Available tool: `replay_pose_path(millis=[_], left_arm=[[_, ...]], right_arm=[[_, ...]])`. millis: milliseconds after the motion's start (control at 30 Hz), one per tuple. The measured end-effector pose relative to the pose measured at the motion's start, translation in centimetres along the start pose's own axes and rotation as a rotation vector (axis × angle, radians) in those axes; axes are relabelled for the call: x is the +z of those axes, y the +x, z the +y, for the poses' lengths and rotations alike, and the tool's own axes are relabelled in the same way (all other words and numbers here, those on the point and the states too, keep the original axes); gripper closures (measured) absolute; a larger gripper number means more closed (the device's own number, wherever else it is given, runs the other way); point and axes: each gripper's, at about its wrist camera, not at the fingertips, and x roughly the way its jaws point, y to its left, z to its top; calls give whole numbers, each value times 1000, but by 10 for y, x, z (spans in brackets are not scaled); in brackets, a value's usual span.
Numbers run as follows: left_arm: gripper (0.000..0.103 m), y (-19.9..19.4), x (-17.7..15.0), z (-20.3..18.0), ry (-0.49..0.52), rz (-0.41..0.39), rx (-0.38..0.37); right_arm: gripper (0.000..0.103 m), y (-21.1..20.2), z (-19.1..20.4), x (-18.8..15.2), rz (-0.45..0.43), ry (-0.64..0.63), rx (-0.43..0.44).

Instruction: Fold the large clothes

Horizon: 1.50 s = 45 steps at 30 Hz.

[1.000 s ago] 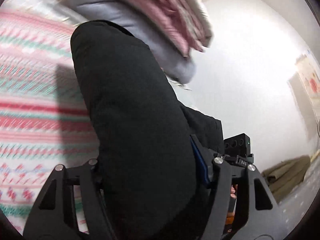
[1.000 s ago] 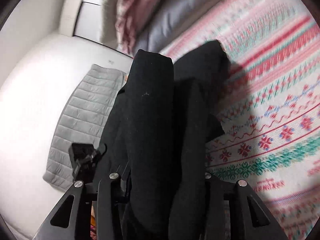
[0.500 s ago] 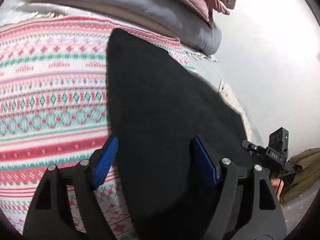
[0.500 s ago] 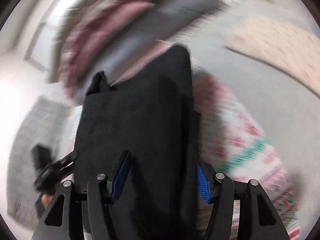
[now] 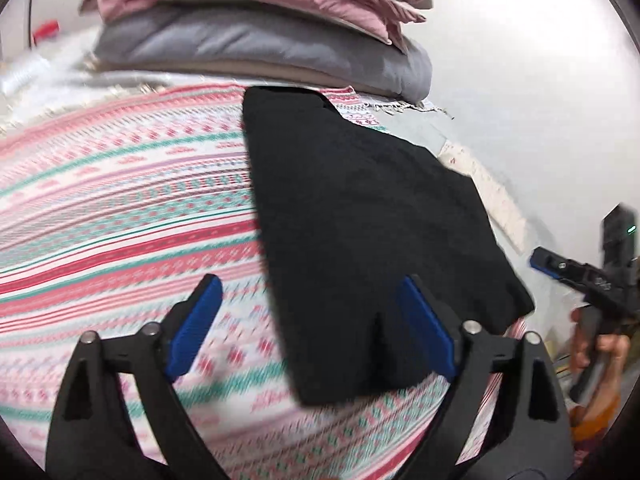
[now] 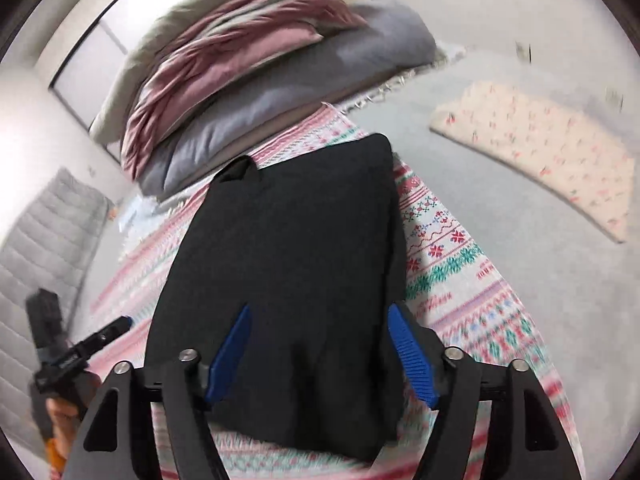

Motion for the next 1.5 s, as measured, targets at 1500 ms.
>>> replay_pose_path(millis=[1500], left_arm=[[1, -35, -139, -47, 51, 42, 268]], right_arm=[[16, -12, 93, -185, -2, -161, -404]])
